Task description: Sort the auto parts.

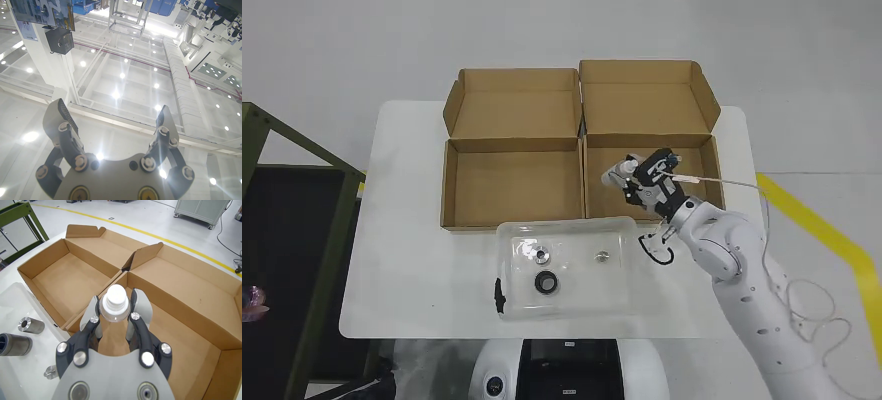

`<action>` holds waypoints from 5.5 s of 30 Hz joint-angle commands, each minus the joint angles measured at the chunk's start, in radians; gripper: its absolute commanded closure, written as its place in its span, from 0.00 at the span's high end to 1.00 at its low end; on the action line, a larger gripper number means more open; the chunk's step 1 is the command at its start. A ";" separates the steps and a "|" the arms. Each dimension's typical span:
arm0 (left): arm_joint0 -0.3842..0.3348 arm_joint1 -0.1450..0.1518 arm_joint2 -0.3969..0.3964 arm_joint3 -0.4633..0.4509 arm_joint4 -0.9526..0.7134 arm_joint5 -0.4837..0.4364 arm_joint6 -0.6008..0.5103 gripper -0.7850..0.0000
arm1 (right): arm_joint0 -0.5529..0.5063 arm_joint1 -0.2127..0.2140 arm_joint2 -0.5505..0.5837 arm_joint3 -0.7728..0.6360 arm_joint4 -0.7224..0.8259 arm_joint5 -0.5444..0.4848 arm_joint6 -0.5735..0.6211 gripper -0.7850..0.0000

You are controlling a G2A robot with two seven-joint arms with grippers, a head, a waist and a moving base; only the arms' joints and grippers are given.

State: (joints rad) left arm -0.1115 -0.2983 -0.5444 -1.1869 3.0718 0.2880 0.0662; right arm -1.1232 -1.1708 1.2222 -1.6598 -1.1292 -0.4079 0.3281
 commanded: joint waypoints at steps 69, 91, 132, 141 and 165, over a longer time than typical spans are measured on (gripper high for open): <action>0.000 0.000 0.000 0.000 0.000 0.000 0.000 1.00 | -0.227 0.061 -0.024 -0.425 -0.202 -0.426 0.304 1.00; 0.000 0.000 0.000 0.000 0.000 0.000 0.000 1.00 | -0.174 0.070 -0.099 -0.329 -0.265 -0.401 0.420 0.98; 0.000 0.000 0.000 0.000 0.000 0.000 0.000 1.00 | -0.082 0.067 -0.213 -0.230 -0.300 -0.344 0.508 0.00; 0.000 0.000 0.000 0.000 0.000 0.000 0.000 1.00 | -0.093 0.071 -0.204 -0.294 -0.255 -0.360 0.475 0.00; 0.000 0.000 0.000 0.000 0.000 0.000 0.000 1.00 | -0.160 0.079 -0.111 -0.396 -0.120 -0.269 -0.008 0.00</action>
State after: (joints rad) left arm -0.1115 -0.2983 -0.5444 -1.1869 3.0718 0.2880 0.0662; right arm -1.2865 -1.0895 1.1118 -2.0731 -1.2873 -0.6815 0.3535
